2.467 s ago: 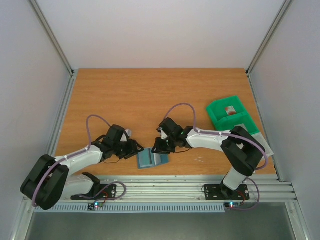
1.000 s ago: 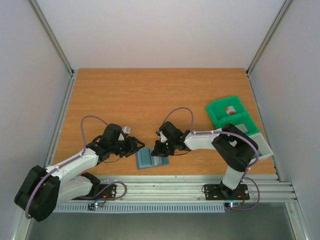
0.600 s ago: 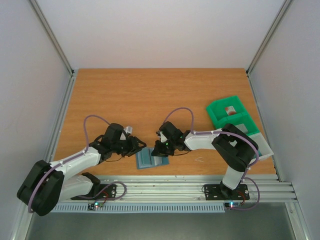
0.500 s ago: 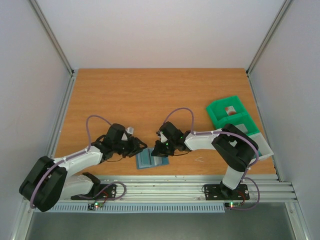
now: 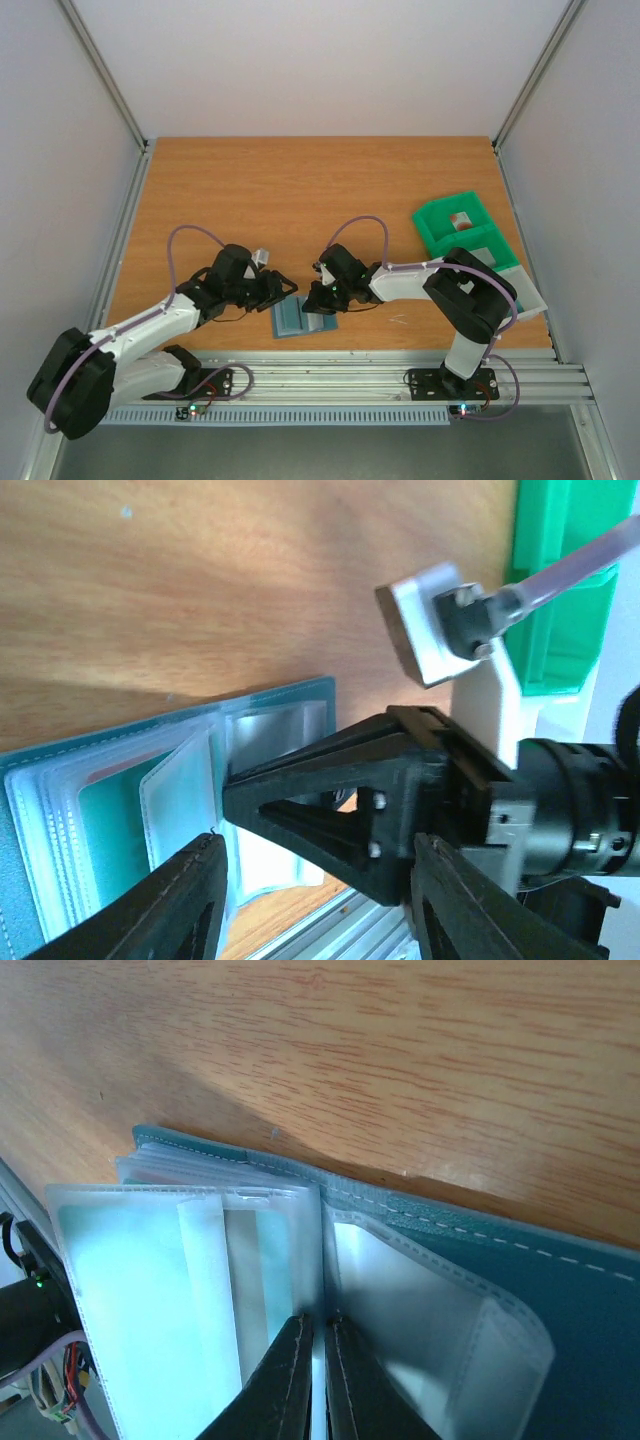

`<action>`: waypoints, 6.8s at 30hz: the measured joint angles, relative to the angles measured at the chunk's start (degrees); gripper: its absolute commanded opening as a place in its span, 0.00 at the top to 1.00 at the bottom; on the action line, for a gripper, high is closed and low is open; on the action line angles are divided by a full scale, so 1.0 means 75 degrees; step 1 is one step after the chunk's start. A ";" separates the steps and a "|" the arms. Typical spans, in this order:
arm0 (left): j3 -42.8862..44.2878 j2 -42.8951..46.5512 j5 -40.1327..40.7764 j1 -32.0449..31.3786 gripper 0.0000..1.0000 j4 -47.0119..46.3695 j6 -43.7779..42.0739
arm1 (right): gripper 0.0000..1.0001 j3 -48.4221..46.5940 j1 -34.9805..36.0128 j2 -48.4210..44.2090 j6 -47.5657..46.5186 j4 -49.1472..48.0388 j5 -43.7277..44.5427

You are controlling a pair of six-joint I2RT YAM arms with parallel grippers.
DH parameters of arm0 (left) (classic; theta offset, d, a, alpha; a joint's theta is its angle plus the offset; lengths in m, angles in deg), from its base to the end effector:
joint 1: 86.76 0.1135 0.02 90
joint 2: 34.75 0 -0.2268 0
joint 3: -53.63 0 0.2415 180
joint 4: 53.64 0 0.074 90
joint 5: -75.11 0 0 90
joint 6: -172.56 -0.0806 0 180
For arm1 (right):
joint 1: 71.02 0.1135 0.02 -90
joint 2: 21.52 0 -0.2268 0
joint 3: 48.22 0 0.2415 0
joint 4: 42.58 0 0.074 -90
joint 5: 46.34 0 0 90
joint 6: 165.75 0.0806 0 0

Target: Take the credit cards out of the card holder

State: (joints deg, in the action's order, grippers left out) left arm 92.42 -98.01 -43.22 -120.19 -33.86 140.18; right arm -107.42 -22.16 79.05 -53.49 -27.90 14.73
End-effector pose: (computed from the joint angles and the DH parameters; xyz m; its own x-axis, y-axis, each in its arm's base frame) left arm 0.1805 -0.1650 0.1149 -0.9610 -0.2564 -0.1040 -0.0802 0.6178 -0.7823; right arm 0.1835 0.2693 0.0569 -0.8221 -0.4371 -0.3648 -0.5678 0.5812 0.5829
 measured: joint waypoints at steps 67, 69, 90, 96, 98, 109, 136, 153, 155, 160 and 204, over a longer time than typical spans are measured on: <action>0.0915 -0.2008 -0.0114 -0.1145 0.56 -0.1061 0.0379 | 0.88 0.1003 -0.0256 -0.2728 -0.0326 0.2101 0.1871; 0.1023 -0.2151 -0.0117 -0.1215 0.56 -0.1151 0.0411 | 0.88 0.1014 -0.0280 -0.2967 -0.0341 0.2186 0.1982; 0.0781 -0.1323 0.1093 -0.1247 0.60 0.0099 0.0090 | 0.86 0.0962 -0.0289 -0.2780 -0.0382 0.1524 0.1236; 0.0455 -0.1478 0.1058 -0.1239 0.60 -0.0105 0.0207 | 0.87 0.0737 -0.0289 -0.2250 -0.0376 0.1454 0.1061; 0.0385 -0.1527 0.1046 -0.1239 0.60 -0.0213 0.0259 | 0.88 0.0720 -0.0289 -0.2101 -0.0376 0.1434 0.1020; 0.0312 -0.1728 0.0938 -0.1239 0.61 -0.0749 0.0291 | 0.90 0.0714 -0.0286 -0.1445 -0.0358 0.1343 0.0991; 0.0277 -0.2567 0.0781 -0.1189 1.00 -0.1728 0.0574 | 0.91 0.0982 -0.0300 -0.1472 -0.0198 0.0813 0.1014; -0.0064 -0.1705 0.0903 -0.1195 0.99 -0.1757 0.0542 | 0.91 0.1075 -0.0300 -0.1553 -0.0134 0.0726 0.1151; -0.0085 -0.1617 0.0938 -0.1195 1.00 -0.1708 0.0539 | 0.91 0.1090 -0.0300 -0.1565 -0.0111 0.0717 0.1169; -0.0128 -0.1291 0.0994 -0.1195 1.00 -0.1530 0.0495 | 0.91 0.1110 -0.0300 -0.1580 -0.0090 0.0694 0.1169; 0.0889 0.0793 -0.2844 -0.1180 0.99 0.0265 -0.2226 | 0.59 -0.1982 -0.0303 -0.4488 -0.4322 0.6117 -0.0746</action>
State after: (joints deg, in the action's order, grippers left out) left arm 99.08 -92.07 -64.56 -129.04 -31.88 123.48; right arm -122.29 -24.43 45.39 -85.90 17.98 9.14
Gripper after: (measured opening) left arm 0.009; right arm 0.418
